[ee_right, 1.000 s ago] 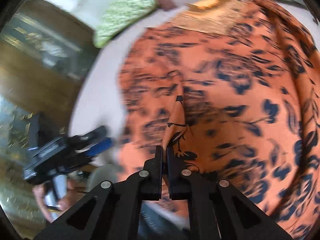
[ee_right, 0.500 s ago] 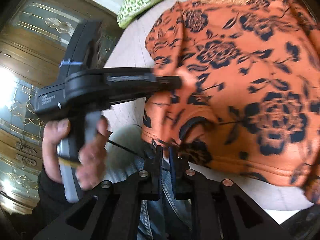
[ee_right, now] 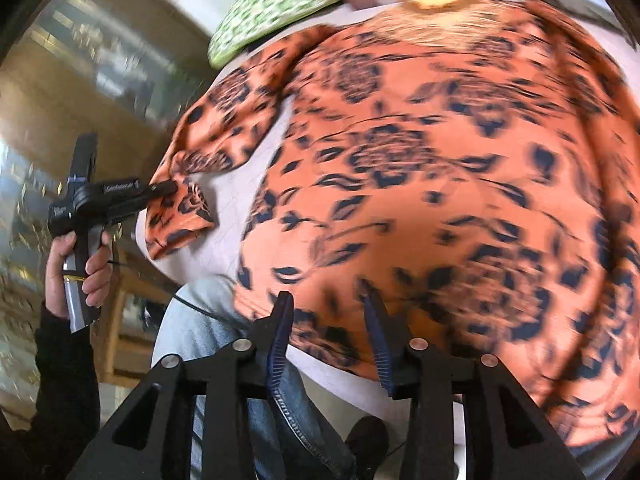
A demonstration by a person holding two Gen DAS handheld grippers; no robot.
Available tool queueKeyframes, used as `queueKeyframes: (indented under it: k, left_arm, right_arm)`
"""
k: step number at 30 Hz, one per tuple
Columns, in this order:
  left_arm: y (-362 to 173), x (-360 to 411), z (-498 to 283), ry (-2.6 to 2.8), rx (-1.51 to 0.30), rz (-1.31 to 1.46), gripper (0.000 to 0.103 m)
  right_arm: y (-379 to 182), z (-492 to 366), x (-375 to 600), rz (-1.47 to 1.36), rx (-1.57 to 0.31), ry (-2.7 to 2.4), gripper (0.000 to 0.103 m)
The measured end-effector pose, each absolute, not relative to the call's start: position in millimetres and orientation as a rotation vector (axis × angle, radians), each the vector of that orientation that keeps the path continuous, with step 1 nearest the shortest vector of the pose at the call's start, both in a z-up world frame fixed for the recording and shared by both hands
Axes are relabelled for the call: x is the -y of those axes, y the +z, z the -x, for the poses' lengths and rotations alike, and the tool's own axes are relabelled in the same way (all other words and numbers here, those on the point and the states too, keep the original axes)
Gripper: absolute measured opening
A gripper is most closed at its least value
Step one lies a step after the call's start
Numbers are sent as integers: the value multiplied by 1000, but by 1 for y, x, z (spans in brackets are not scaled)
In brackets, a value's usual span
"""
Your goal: Fold small clothes
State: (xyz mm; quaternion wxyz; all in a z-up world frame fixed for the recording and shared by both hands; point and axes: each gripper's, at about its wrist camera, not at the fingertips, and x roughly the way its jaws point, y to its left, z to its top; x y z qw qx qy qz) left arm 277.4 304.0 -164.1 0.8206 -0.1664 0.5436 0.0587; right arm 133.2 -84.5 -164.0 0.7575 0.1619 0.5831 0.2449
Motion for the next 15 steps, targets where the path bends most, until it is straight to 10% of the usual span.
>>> queueKeyframes:
  k: [4,15]
  left_arm:
    - [-137,-280,-230,54,-1022,467,57]
    - [-215,-163,-302,-215,-1250,402,55]
  right_arm:
    - [-162,-130,59,-294,-1272,571,58]
    - [-183,-104,-7,89,-1203,572,54]
